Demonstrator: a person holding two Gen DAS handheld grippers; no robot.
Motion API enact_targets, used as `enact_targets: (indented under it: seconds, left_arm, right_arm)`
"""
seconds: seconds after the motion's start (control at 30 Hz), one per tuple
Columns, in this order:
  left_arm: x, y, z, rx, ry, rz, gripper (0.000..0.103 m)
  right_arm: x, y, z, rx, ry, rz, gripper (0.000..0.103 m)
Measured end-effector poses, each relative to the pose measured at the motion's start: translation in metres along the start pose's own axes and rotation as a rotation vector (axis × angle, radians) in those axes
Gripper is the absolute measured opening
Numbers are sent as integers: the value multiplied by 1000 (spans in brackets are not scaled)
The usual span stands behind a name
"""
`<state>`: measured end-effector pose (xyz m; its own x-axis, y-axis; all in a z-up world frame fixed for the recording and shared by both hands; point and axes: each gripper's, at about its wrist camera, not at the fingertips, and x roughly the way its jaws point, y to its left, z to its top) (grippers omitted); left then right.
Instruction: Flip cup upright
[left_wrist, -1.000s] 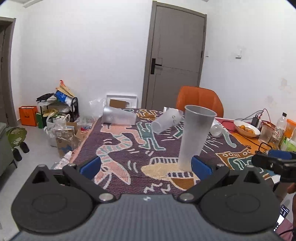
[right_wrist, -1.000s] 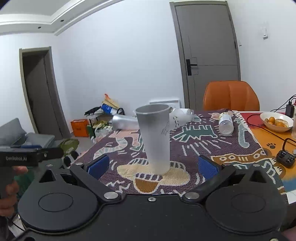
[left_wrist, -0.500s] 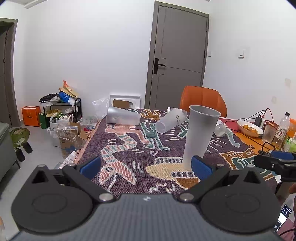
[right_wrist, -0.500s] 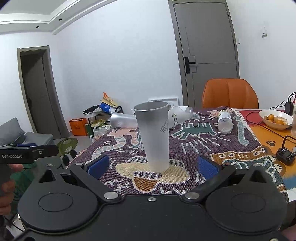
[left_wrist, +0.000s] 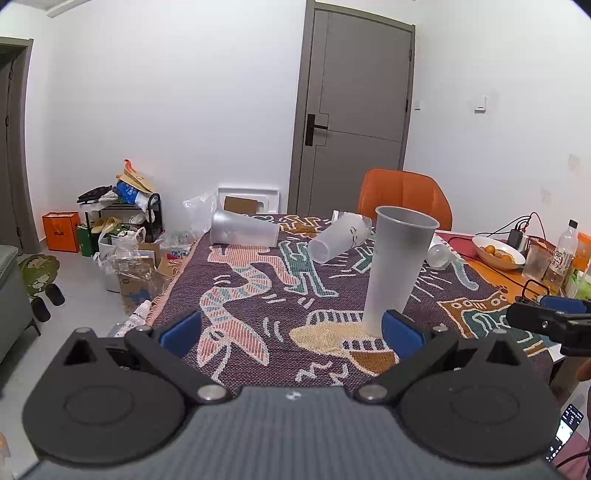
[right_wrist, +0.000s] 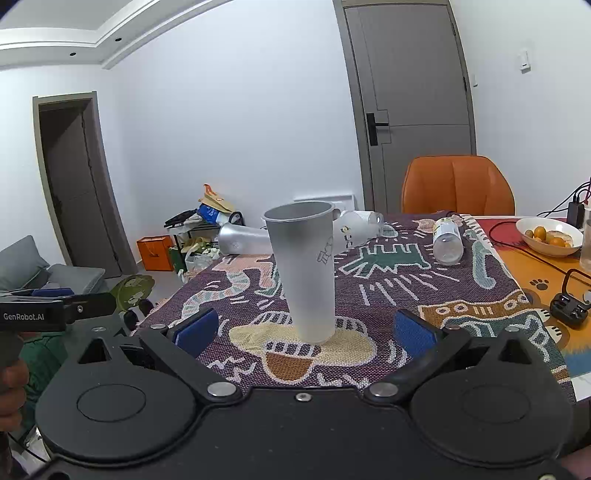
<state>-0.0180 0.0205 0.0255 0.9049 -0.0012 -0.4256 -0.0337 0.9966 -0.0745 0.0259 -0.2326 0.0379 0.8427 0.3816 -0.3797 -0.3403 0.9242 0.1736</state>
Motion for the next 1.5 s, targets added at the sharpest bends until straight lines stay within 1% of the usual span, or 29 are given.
enact_targets:
  seconds: [0.97, 1.27, 1.5]
  left_arm:
    - [-2, 0, 0, 3, 0, -4, 103]
    - [-1, 0, -5, 6, 7, -5, 103]
    - [-4, -1, -5, 23, 4, -26, 103]
  right_arm:
    - [1, 1, 1, -8, 8, 1, 103]
    - [4, 2, 0, -6, 18, -4, 103]
    - [5, 3, 0, -8, 23, -5, 103]
